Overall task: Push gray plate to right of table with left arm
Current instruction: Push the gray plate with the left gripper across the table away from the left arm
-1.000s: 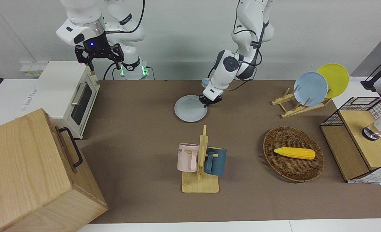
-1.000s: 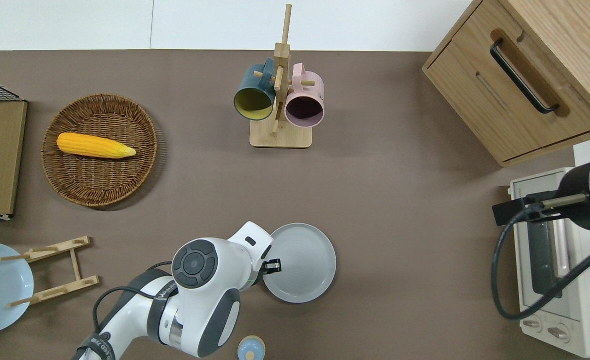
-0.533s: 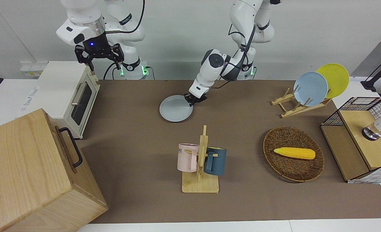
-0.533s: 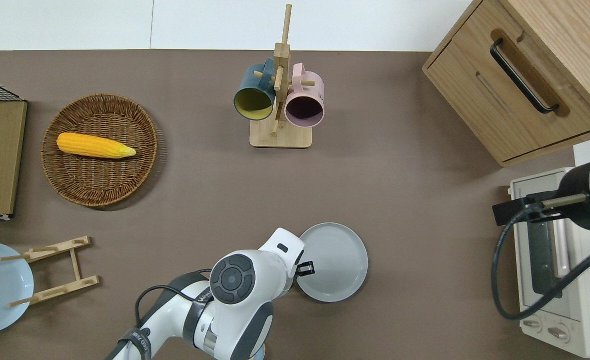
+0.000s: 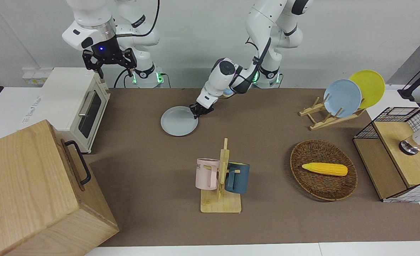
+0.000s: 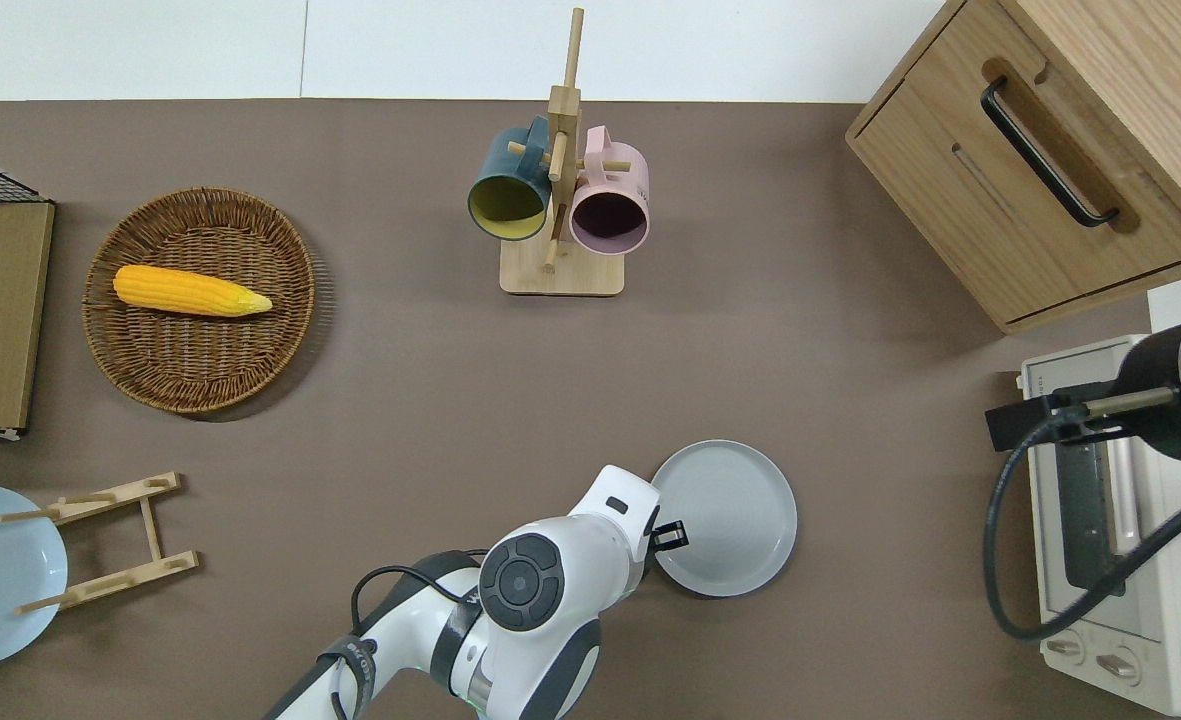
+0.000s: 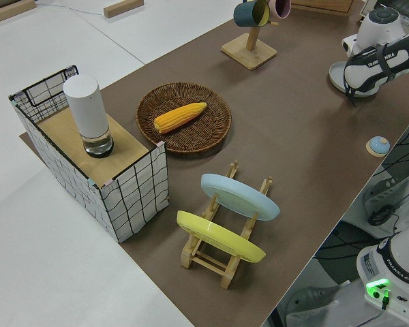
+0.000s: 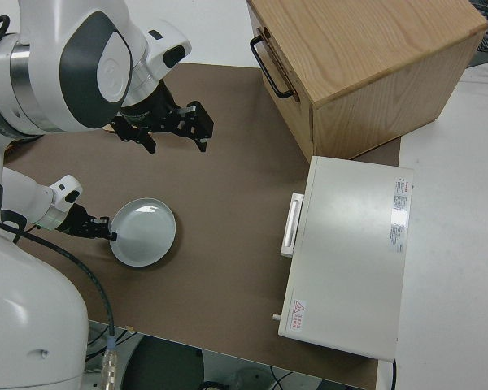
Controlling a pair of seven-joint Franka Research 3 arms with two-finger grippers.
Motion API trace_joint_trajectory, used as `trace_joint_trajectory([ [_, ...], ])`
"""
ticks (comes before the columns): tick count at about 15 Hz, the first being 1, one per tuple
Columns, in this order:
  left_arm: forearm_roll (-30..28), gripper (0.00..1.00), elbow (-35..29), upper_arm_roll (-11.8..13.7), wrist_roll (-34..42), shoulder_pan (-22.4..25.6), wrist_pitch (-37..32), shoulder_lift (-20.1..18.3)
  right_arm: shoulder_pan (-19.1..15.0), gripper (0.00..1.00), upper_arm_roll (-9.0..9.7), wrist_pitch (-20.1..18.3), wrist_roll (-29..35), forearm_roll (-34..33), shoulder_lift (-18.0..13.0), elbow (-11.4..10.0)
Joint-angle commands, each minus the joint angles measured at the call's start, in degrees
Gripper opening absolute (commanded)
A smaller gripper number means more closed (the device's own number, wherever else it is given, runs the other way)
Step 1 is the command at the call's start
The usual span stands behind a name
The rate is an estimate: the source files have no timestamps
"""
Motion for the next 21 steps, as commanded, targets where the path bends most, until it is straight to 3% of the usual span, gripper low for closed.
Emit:
trace_joint_trajectory([
  [1,0.14,0.00,1.80,0.61,-1.69,-2.19,3.21,4.55,-0.46,0.996,0.30,-0.68,-0.43,0.05,-0.60,-0.23],
  [2,0.14,0.02,1.98,0.61,-1.69,-2.27,3.21,4.55,-0.46,0.996,0.30,-0.68,-0.43,-0.03,-0.60,-0.23],
  [3,0.23,0.15,2.50,0.61,-1.60,-2.36,3.21,4.63,-0.46,0.996,0.30,-0.68,-0.43,0.05,-0.60,-0.23],
  [4,0.23,0.40,2.68,0.69,-1.34,-2.54,3.21,4.64,-0.46,0.996,0.30,-0.68,-0.43,0.05,-0.60,-0.23],
  [7,2.15,1.00,2.77,1.13,-1.07,-2.89,3.21,4.64,-0.46,0.996,0.30,-0.68,-0.43,0.05,-0.60,-0.23],
  [10,9.60,1.00,2.59,2.27,-1.08,-2.37,2.43,3.94,-0.46,0.996,0.30,-0.68,-0.43,-0.03,-0.60,-0.23],
  [13,17.25,1.00,2.59,4.90,-0.90,-1.84,-4.76,-0.01,-0.46,0.996,0.30,-0.68,-0.43,-0.03,-0.60,-0.23],
  [16,19.65,1.00,2.59,6.76,0.41,-1.23,-8.47,-3.00,-0.46,0.996,0.30,-0.68,-0.43,-0.03,-0.60,-0.23],
  [21,19.57,1.00,2.77,6.41,8.66,4.04,-12.59,-6.43,-0.46,0.996,0.30,-0.68,-0.43,-0.03,-0.60,-0.23],
])
